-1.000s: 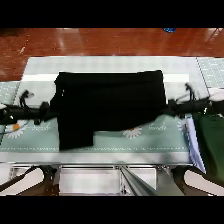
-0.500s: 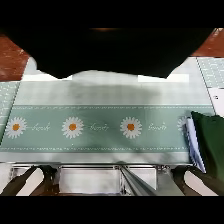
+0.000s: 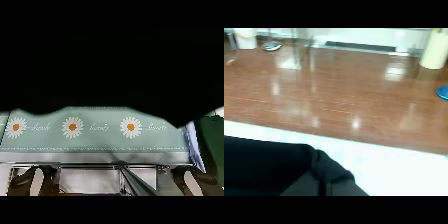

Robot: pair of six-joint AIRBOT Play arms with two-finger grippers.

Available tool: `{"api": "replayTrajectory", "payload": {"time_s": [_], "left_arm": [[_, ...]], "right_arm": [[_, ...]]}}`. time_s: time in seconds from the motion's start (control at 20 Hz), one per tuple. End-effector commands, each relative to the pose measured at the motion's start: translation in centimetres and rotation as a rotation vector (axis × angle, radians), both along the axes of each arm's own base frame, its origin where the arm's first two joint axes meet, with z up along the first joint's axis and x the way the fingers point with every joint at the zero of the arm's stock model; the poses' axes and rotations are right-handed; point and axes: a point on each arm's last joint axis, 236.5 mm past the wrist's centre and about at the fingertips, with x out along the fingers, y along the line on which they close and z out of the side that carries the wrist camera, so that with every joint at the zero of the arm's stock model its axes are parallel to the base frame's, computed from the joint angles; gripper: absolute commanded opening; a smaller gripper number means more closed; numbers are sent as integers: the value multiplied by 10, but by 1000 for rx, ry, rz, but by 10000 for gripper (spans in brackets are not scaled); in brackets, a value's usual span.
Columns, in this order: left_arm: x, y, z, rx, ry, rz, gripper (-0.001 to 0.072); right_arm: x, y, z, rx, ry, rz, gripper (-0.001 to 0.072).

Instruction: Fold the shirts.

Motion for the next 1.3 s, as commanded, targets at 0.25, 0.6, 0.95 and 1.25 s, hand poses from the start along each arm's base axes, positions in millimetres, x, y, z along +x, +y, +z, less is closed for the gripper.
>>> {"api": "replayTrajectory", "payload": {"time_s": [0.25, 0.6, 0.95, 1.25], "left_arm": [[-2, 40, -47, -54, 186, 127, 17], [154, 30, -191, -275, 525, -70, 17], [311, 41, -363, -392, 731, -41, 17], [384, 8, -457, -505, 850, -32, 17]], "right_arm": [[12, -18, -73, 59, 232, -72, 18], [110, 1, -220, 299, 483, 43, 18], [244, 8, -342, 543, 643, 132, 18], [351, -23, -407, 605, 682, 58, 18]]}}
